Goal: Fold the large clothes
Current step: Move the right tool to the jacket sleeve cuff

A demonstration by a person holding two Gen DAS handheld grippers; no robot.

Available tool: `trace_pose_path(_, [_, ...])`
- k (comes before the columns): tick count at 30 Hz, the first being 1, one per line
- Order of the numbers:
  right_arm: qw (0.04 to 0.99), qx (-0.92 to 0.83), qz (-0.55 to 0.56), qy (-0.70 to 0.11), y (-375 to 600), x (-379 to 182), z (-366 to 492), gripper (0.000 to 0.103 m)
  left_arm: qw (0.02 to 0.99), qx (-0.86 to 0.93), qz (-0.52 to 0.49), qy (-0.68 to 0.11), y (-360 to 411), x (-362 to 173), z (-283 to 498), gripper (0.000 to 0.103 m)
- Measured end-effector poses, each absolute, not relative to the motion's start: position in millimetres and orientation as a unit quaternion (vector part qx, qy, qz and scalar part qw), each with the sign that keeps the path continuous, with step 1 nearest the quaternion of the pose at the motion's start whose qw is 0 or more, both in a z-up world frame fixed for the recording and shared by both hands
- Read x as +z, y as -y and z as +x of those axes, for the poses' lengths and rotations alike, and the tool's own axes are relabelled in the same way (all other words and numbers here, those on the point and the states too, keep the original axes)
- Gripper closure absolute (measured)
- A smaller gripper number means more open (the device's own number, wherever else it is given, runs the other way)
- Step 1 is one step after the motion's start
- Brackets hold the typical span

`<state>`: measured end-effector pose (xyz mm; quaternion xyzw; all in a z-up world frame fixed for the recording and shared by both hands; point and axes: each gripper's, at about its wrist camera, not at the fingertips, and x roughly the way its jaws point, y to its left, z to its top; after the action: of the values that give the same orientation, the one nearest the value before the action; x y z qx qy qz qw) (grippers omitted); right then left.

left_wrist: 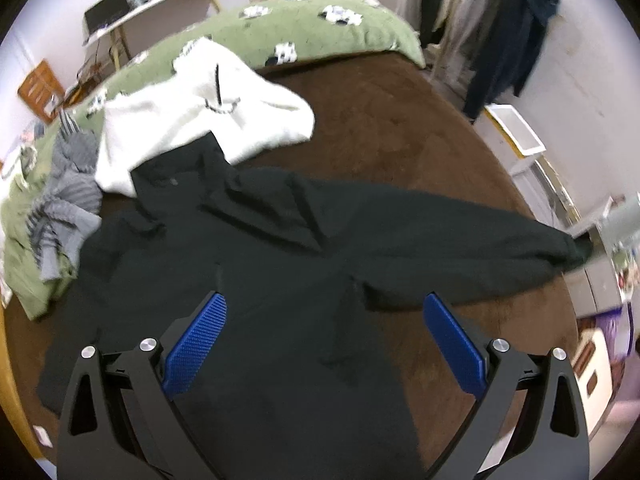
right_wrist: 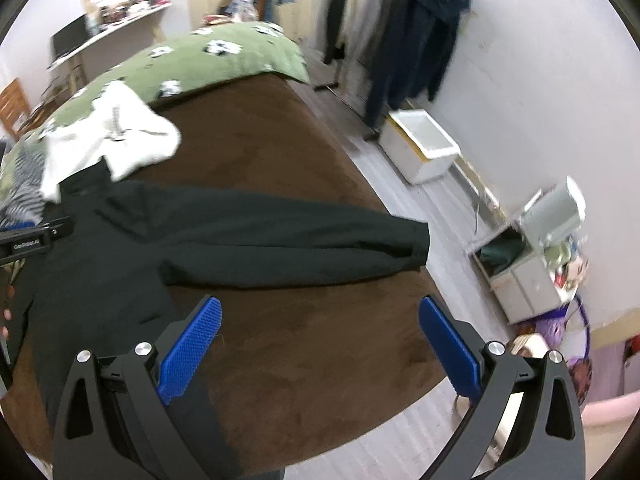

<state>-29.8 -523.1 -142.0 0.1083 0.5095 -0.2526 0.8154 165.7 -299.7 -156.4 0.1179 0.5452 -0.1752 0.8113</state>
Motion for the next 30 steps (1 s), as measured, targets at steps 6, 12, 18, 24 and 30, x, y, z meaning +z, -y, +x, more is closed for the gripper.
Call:
trace_pose_path(6, [0.785,-0.299,0.123,-0.529,584.0,-235.3,-24.1,0.006,0.802,-0.168,0.135,-0.557,342.1,-267.8,190.3,0.006])
trace_pose_path(12, [0.772,-0.321,0.173,-0.521,628.8,-327.2,-15.0,0.006,0.786,-0.15,0.179,-0.572,361.4,-356.9,218.5,0.006])
trace_pose_path(18, [0.782,-0.346,0.213,-0.472,663.2,-367.2,-22.2,0.006,0.792,-0.158,0.156,-0.569,358.4,-392.4,226.3,0.005])
trace_pose_path(24, [0.785,-0.337,0.306,-0.421,715.1,-380.8,-32.2,0.006,0.791,-0.163,0.156,-0.569,357.5,-386.2,225.7,0.005])
trace_pose_path(30, [0.778,-0.313,0.406,-0.363,755.1,-396.3,-30.9,0.005,0.788,-0.16,0.158,-0.573,359.2,-380.9,231.8,0.005])
